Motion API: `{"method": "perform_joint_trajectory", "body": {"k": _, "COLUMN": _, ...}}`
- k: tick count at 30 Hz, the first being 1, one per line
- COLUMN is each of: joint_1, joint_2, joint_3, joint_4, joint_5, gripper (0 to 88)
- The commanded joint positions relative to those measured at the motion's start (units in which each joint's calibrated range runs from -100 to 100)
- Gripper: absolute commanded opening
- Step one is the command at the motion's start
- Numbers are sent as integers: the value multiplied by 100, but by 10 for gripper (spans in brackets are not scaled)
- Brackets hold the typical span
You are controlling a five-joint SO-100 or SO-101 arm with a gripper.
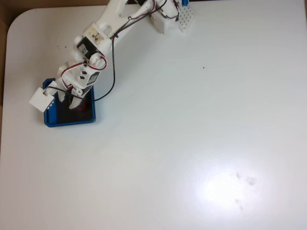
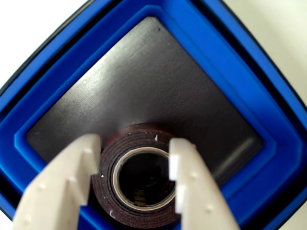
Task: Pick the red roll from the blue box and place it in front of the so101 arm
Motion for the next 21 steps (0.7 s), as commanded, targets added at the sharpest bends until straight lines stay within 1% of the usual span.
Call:
{"method": "perform_joint_trajectory", "body": {"k": 1, "joint_1": 151, "joint_2": -37, "joint_3": -386, "joint_4": -56, "joint_5": -26, "gripper": 218}}
{"method": "perform_joint_trajectory", "body": {"k": 3, "joint_1": 181, "joint_2": -28, "joint_3": -323, "joint_4": -48, "joint_5": -26, "gripper": 241}}
{"method": "perform_joint_trajectory", "body": {"k": 9, "joint_1": 181, "joint_2": 22, "joint_3": -287, "joint_4": -31, "joint_5": -52, "gripper": 253}}
{"method": "perform_joint_trajectory", "body": {"k": 11, "joint_1": 181, "joint_2": 97, "joint_3": -296, "joint_4": 76, "joint_5": -262, "gripper": 253}}
{"method": "perform_joint_trajectory", "body": {"k": 15, "joint_1": 181, "joint_2": 80, "joint_3": -350, "joint_4": 464, "joint_5": -928, "gripper": 253}}
{"method": "perform_joint_trajectory", "body": {"k": 16, "joint_1": 171, "joint_2": 72, "joint_3": -350, "joint_4": 513, "joint_5": -1033, "gripper": 253}}
{"method": "perform_joint_trajectory", "body": {"k": 18, "joint_1": 151, "joint_2": 89, "joint_3": -341, "joint_4": 555, "joint_5": -1121, "gripper": 253}}
{"method": "perform_joint_trajectory", "body": {"k": 21, "joint_1": 132, "joint_2": 114, "joint_3": -314, "joint_4": 571, "joint_5": -1121, "gripper": 253}}
